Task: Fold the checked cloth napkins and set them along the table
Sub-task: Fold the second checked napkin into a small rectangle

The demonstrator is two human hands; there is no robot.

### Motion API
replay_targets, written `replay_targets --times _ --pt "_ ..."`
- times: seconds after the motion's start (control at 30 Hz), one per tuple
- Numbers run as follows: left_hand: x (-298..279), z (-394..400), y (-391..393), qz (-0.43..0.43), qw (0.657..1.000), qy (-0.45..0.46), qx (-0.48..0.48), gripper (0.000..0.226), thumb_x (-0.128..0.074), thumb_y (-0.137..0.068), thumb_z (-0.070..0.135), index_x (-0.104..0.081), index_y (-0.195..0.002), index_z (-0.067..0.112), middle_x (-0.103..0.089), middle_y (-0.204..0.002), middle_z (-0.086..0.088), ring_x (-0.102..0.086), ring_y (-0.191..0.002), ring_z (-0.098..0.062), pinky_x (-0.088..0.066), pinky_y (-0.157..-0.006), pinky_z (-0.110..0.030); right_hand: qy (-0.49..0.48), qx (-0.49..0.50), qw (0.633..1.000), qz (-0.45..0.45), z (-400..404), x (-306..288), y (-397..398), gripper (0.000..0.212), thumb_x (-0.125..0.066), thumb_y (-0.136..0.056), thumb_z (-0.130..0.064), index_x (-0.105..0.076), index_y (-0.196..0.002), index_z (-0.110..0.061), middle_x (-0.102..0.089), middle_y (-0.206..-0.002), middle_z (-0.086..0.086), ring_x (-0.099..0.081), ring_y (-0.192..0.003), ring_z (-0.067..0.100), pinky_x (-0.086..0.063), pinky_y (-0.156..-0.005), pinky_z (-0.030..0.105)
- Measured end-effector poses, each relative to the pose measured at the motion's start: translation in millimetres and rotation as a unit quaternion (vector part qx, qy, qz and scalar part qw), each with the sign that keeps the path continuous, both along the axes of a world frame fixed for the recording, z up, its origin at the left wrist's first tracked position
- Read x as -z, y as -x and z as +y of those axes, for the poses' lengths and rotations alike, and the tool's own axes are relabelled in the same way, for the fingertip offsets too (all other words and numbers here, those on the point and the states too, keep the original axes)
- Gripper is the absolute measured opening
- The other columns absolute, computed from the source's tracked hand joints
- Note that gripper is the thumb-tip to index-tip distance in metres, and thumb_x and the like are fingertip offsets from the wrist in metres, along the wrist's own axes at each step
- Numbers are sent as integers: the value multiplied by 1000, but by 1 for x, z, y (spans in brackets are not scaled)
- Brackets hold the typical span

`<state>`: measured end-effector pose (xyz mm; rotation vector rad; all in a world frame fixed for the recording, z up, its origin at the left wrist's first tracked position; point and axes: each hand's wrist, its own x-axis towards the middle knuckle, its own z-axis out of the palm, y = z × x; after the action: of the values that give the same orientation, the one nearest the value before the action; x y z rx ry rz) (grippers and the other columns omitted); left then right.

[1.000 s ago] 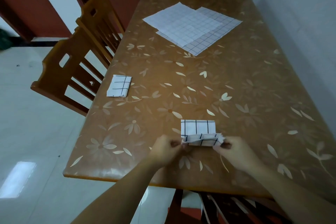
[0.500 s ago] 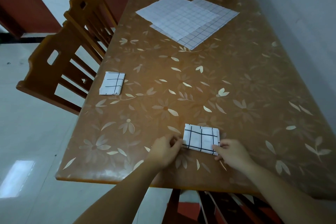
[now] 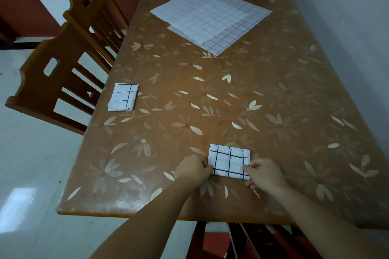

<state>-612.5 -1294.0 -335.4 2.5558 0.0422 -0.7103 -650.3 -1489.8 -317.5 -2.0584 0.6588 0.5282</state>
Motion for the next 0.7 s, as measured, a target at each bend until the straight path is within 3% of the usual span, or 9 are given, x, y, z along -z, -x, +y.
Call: replay_targets --times 0.17,0.33,0.5,0.6,0.7 --pt "-1 3 -3 19 1000 -4 -6 21 -57 -89 34 -69 -78 21 -62 -67 6 -60 -64 -10 -40 -50 -20 48 -22 999 -10 6 3 1 16 -59 -92 -16 -66 -89 -1 -69 -69 8 -69 -53 17 -59 -56 33" --pt "-2 2 -2 2 1000 -29 9 26 -53 -94 42 -69 -86 23 -59 -68 9 -60 -68 -11 -41 -52 -21 63 -38 997 -2 4 8 -4 26 -52 -97 -24 -59 -74 -12 -67 -65 6 -69 -52 16 -60 -58 34" --pt "0 0 -3 -23 995 -80 55 30 -46 -98 44 -68 -103 24 -67 -87 4 -64 -79 -17 -50 -63 -27 163 -116 980 8 -1 16 -9 40 -46 -99 -34 -55 -65 -14 -64 -56 2 -66 -50 15 -59 -62 33" --pt "1 -1 -3 -37 989 -118 85 36 -41 -99 45 -66 -105 21 -66 -90 0 -65 -84 -22 -52 -68 -31 222 -133 966 -10 0 18 -12 42 -45 -99 -38 -49 -63 -17 -59 -57 0 -59 -52 14 -51 -54 29" --pt "0 -1 0 -76 978 -156 116 39 -36 -101 44 -58 -116 16 -63 -98 -1 -62 -90 -24 -46 -66 -32 250 -146 957 -17 1 20 -12 43 -44 -99 -37 -44 -61 -18 -53 -59 -1 -50 -49 12 -31 -44 24"
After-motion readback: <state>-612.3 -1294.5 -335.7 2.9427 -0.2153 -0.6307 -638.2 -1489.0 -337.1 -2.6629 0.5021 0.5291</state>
